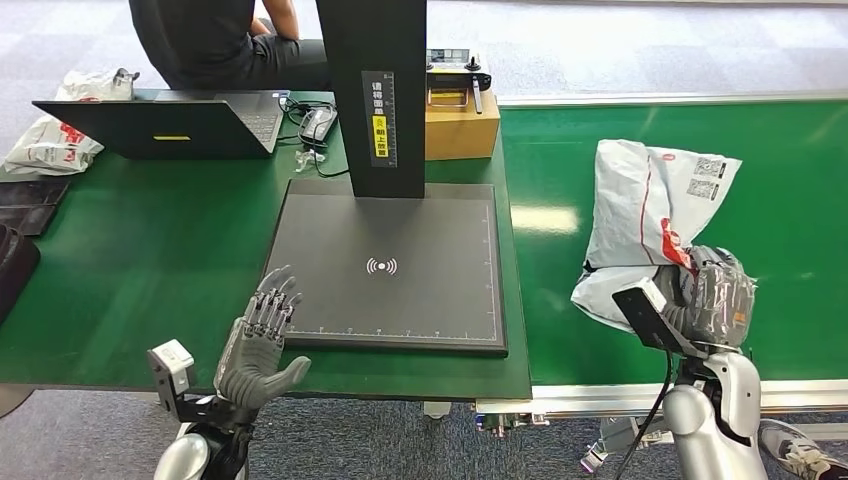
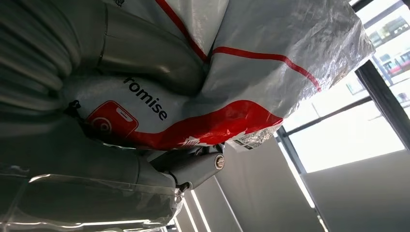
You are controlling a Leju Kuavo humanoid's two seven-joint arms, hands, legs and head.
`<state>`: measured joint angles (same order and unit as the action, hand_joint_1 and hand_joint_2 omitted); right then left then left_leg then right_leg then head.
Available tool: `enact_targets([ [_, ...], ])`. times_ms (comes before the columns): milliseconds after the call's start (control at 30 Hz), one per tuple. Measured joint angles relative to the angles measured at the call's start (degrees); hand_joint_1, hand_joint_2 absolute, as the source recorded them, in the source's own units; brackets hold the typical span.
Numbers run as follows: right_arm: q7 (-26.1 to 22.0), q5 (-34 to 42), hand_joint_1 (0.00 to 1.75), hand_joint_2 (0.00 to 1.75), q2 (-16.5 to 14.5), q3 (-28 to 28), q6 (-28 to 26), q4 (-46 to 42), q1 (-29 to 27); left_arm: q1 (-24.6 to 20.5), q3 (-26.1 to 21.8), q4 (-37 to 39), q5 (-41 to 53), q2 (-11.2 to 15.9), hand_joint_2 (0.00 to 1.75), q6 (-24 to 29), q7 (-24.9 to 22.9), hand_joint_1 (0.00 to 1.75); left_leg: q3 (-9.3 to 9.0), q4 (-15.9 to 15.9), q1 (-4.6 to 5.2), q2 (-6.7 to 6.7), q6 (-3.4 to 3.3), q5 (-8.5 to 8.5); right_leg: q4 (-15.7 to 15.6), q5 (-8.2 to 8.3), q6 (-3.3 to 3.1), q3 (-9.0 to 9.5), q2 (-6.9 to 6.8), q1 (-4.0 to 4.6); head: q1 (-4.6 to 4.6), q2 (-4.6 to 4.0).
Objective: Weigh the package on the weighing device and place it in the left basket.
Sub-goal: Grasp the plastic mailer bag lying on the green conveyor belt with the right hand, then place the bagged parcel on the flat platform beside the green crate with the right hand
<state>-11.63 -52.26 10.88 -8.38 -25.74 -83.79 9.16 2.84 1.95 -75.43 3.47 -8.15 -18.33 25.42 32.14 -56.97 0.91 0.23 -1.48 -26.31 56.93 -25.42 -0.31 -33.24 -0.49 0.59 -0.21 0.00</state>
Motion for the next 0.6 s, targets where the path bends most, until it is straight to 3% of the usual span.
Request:
enact_targets([
  [133, -2.15, 0.63, 1.75, 1.75, 0.17, 1.69, 2.80, 0.16, 1.86, 0.54, -0.67, -0.79, -0.10, 0.03, 1.75, 0.29, 0.86, 0.00, 0.01, 0.00, 0.00, 0.02, 0.00, 0.00, 0.01, 0.01, -0.01, -0.01, 0.03, 0.00, -0.01, 0.00],
  [333, -3.33, -3.59, 1.75, 1.75, 0.97, 9.28, 8.32, 2.04, 7.38, 0.76, -1.53, -1.36, -0.23, 0.03, 1.75, 0.42, 1.51, 0.00, 0.00, 0.00, 0.00, 0.03, 0.09, 0.07, 0.05, 0.03, -0.05, -0.06, 0.03, 0.01, -0.01, 0.00],
  [600, -3.95, -5.11, 1.75, 1.75, 1.22, 15.35, 10.82, 4.58, 11.69, 0.74, -2.37, -1.46, -0.23, 0.02, 1.75, 0.26, 1.51, 0.00, 0.04, 0.01, 0.00, 0.05, 0.11, 0.08, 0.09, 0.01, -0.10, -0.09, 0.04, 0.01, 0.00, 0.00],
])
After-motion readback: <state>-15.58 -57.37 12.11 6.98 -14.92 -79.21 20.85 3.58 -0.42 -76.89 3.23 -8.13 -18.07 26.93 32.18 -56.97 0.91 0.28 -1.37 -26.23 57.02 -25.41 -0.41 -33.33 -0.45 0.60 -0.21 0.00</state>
